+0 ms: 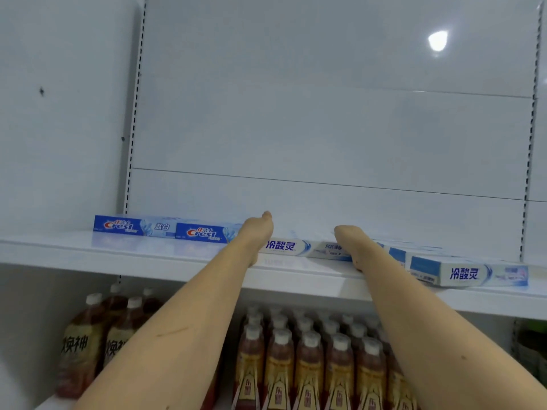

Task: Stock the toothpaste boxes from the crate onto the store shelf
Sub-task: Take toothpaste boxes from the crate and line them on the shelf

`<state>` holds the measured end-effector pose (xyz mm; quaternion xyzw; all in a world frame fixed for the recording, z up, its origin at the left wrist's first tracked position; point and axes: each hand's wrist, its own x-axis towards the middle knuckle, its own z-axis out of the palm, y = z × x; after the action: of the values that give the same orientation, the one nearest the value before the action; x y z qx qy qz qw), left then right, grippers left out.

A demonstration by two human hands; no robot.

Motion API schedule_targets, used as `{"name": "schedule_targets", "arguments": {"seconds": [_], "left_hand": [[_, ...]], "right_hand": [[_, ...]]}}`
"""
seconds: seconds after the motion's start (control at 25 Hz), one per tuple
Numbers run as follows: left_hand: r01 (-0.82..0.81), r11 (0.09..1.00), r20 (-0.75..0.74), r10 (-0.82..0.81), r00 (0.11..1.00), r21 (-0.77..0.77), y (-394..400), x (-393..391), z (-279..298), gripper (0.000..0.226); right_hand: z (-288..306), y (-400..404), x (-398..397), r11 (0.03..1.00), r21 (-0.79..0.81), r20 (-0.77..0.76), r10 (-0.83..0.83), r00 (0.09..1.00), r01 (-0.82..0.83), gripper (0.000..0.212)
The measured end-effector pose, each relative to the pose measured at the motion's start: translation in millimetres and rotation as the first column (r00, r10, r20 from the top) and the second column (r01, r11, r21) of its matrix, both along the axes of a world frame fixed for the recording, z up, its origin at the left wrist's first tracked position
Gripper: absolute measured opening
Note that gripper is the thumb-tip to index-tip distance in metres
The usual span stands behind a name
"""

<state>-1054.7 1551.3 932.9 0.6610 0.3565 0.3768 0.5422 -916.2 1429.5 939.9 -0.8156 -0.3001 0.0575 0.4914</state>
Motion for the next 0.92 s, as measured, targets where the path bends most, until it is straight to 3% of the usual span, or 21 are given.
{"name": "schedule_targets", "arguments": {"seconds": [0.08, 0.32, 0.44, 0.56, 0.68, 0.76, 0.92], "left_hand": [[0.016, 1.0, -0.02, -0.015, 1.0, 0.023, 4, 1, -2, 0.053], [0.065, 0.996, -0.013, -0.064, 0.998, 0.069, 11, 10, -4, 0.037], [0.082, 0.996, 0.017, -0.083, 0.996, 0.043, 17, 9, -4, 0.036], [0.025, 0.999, 0.028, -0.025, 0.999, 0.026, 21, -2, -1, 0.052], [-0.183, 0.961, 0.002, 0.187, 0.982, 0.208, 15, -8, 2, 0.055], [-0.242, 0.888, 0.019, 0.255, 0.967, 0.392, -6, -4, 8, 0.052], [-0.074, 0.796, -0.024, 0.11, 0.994, 0.601, -75, 29, 21, 0.051]], "right_hand": [[-1, 5, 4, 0.993, -0.12, 0.09, 0.015, 0.996, -0.004, 0.022], [-4, 7, -4, 0.989, -0.137, 0.073, -0.042, 0.996, 0.052, 0.022], [-6, 11, -7, 0.972, -0.186, 0.325, -0.08, 0.942, 0.146, 0.036], [-6, 4, -16, 0.99, 0.021, 0.557, -0.13, 0.82, 0.142, 0.046], [13, -22, -19, 0.979, 0.204, 0.652, -0.134, 0.746, -0.003, 0.037], [34, -46, -9, 0.971, 0.232, 0.68, -0.122, 0.723, -0.054, 0.031], [57, -104, 30, 0.979, 0.179, 0.683, -0.055, 0.729, -0.094, 0.031]]}}
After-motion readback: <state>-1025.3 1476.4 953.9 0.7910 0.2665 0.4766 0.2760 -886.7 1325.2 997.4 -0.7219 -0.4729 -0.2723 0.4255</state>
